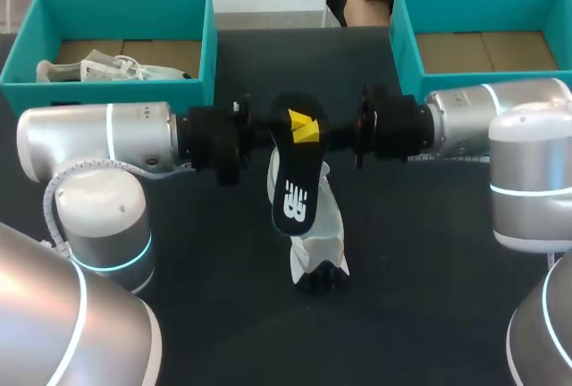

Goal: Take the shoe out of the shoebox, open the shoe tongue, remove and reinsert the insole, then place the shoe into the shoebox

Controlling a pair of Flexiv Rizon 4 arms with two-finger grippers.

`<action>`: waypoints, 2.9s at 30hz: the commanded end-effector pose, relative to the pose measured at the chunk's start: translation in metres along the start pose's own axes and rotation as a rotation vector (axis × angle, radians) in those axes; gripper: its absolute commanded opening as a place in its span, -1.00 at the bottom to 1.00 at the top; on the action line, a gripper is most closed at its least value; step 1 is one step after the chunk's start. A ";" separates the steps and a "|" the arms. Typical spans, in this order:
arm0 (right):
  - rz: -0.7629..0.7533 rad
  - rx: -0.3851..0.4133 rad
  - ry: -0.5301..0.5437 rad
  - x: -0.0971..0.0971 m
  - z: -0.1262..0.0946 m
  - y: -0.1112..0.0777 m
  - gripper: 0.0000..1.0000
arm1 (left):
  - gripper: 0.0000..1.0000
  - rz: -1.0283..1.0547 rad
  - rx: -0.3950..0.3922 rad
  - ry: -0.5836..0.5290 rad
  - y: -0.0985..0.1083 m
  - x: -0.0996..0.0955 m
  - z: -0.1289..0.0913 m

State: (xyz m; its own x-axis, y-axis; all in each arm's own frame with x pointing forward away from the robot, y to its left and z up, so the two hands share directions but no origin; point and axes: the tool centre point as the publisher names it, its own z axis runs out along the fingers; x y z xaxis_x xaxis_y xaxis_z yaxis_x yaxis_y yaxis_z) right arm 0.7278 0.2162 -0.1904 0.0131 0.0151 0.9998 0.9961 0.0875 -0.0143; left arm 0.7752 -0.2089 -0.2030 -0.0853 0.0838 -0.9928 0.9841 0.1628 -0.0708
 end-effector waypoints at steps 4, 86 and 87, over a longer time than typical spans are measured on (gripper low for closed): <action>-0.025 -0.017 -0.035 0.000 -0.001 -0.004 0.76 | -1.00 -0.012 0.001 0.008 0.000 0.002 0.004; -1.696 0.620 -0.775 -0.095 -0.081 -0.030 1.00 | -1.00 -0.758 0.248 0.003 -0.119 0.017 -0.044; -1.689 0.610 -0.781 -0.097 -0.082 -0.031 1.00 | -1.00 -0.756 0.244 -0.001 -0.119 0.020 -0.042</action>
State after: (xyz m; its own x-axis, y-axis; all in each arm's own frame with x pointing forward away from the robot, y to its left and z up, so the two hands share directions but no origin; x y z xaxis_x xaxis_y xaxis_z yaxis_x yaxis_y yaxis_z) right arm 0.7061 0.1333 -0.2775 -0.9698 -0.1040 -0.2206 -0.2133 0.8002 0.5605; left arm 0.6513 -0.1751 -0.2002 -0.7444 0.0610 -0.6650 0.6637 -0.0428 -0.7468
